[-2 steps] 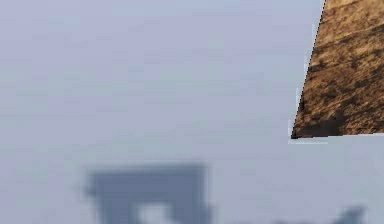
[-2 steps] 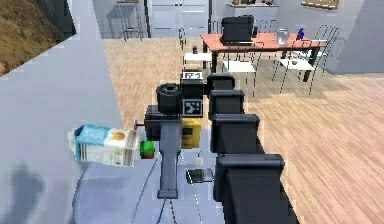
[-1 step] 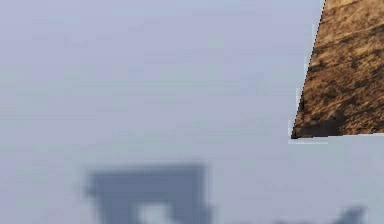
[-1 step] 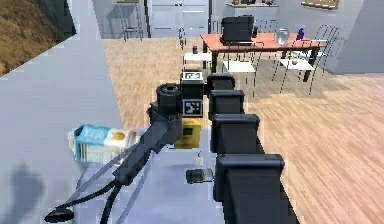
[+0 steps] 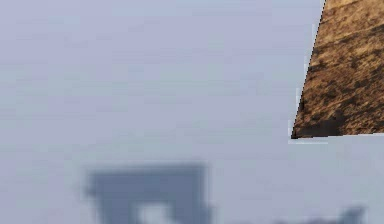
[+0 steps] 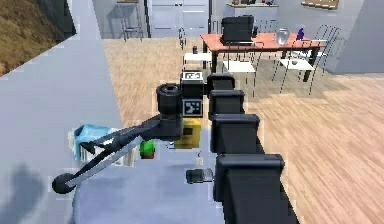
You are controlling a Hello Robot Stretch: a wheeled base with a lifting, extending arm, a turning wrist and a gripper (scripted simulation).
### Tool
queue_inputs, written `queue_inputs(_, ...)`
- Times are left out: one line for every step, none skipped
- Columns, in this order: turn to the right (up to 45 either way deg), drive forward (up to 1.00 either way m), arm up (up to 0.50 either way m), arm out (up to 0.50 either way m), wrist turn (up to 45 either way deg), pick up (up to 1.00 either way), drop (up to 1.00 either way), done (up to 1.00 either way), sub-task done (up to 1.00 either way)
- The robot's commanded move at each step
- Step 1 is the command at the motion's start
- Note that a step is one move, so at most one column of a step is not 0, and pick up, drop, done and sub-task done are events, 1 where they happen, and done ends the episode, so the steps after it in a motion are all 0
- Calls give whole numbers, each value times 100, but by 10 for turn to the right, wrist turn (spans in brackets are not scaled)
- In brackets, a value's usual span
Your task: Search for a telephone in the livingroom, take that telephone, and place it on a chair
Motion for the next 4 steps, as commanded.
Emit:
queue_inputs(0,0,0,0,450,0,0,0,0)
queue_inputs(0,0,0,0,450,0,0,0,0)
queue_inputs(0,0,0,0,30,0,0,0,0)
queue_inputs(0,0,-30,0,0,0,0,0,0)
